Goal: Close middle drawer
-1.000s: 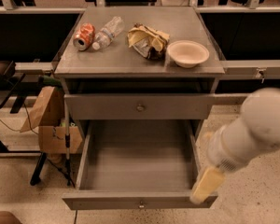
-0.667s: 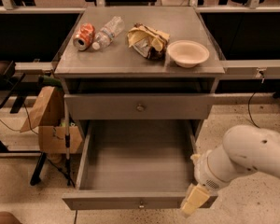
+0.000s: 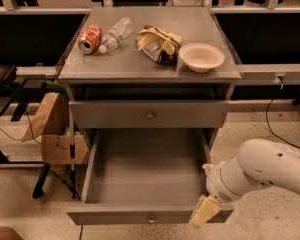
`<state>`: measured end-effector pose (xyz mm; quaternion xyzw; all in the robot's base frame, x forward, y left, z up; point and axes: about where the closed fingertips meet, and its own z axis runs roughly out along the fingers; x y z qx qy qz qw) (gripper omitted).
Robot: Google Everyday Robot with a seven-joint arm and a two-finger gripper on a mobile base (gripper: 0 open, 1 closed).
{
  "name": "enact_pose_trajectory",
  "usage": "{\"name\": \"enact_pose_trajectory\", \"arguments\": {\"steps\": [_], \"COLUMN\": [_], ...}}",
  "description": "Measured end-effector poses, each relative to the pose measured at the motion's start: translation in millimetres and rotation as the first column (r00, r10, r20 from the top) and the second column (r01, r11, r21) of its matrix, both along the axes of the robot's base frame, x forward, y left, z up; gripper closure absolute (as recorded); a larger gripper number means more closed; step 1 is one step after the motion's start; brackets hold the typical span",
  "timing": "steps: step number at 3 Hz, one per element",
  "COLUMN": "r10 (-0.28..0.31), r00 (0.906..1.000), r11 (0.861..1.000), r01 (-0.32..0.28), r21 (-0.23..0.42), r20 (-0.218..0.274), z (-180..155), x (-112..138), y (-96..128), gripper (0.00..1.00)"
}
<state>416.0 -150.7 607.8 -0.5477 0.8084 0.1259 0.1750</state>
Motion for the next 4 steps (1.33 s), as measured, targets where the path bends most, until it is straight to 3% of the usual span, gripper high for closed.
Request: {"name": "enact_pose_trajectory", "arguments": {"steps": [1,3,4], "r10": [0.027,0.057,0.053], "r00": [0.9994,0.9971,0.9977], "r11": [1.0,0.989,0.984], "r01": [-0.028,-0.063,-0.06], "r21": [0.012,0.133,0.166], "r20": [0.019,0.051,0.041], "z": [-43,-141,-173], "x": [7,38,47], "y": [-6,-15,-17], "gripper": [0.0,0.0,0.0]}}
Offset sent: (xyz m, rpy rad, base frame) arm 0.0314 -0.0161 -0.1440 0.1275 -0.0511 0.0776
